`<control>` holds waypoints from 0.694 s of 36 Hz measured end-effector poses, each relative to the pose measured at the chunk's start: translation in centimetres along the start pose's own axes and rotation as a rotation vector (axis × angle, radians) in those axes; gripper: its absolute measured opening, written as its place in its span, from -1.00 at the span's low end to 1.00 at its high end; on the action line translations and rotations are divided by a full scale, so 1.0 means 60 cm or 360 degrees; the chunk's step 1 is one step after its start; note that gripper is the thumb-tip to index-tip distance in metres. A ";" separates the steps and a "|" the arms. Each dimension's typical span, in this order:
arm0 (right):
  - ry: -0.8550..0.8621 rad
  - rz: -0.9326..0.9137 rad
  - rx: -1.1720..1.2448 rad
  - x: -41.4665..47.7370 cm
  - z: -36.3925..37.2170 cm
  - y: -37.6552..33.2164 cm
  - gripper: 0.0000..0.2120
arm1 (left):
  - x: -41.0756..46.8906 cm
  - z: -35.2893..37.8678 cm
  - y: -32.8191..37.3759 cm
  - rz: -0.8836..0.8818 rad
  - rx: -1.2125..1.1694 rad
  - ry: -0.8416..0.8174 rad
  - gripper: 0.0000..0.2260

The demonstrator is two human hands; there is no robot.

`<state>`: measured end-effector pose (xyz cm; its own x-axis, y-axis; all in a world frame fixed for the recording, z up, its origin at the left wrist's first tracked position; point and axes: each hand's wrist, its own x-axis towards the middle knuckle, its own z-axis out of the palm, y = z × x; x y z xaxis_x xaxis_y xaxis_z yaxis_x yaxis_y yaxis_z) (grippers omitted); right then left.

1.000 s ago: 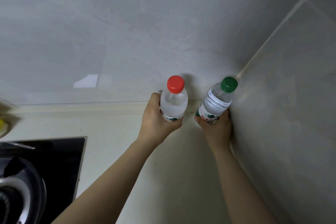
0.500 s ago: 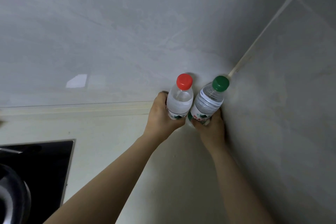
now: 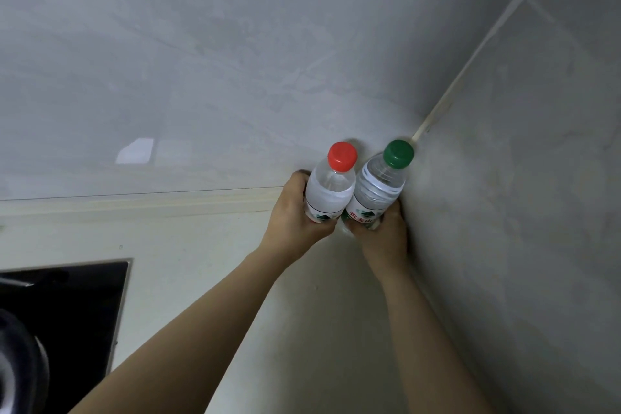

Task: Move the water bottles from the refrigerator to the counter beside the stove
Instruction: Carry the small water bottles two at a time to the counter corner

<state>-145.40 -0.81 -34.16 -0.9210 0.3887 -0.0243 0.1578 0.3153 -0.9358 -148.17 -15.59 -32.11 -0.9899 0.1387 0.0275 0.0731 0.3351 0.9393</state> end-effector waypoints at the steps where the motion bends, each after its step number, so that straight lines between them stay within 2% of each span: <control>1: 0.0009 0.0009 0.0001 0.000 0.000 0.000 -0.51 | -0.001 -0.001 0.001 0.0002 0.0004 -0.0006 -0.55; 13: 0.0111 0.0040 0.0196 -0.016 0.005 -0.006 -0.53 | -0.003 -0.008 0.002 -0.0029 0.0036 -0.0051 -0.55; 19: 0.0245 0.0142 0.0194 -0.062 0.001 0.003 -0.40 | -0.005 -0.013 0.013 -0.0035 0.0121 -0.0086 -0.51; 25: 0.0299 0.0214 0.0146 -0.106 -0.025 -0.015 -0.39 | -0.021 -0.020 0.035 -0.0070 0.0257 -0.0102 -0.50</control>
<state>-139.15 -2.26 -32.63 -0.8103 0.5785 -0.0931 0.2337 0.1733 -0.9568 -146.92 -16.15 -29.77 -0.9833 0.1779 -0.0387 0.0537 0.4867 0.8719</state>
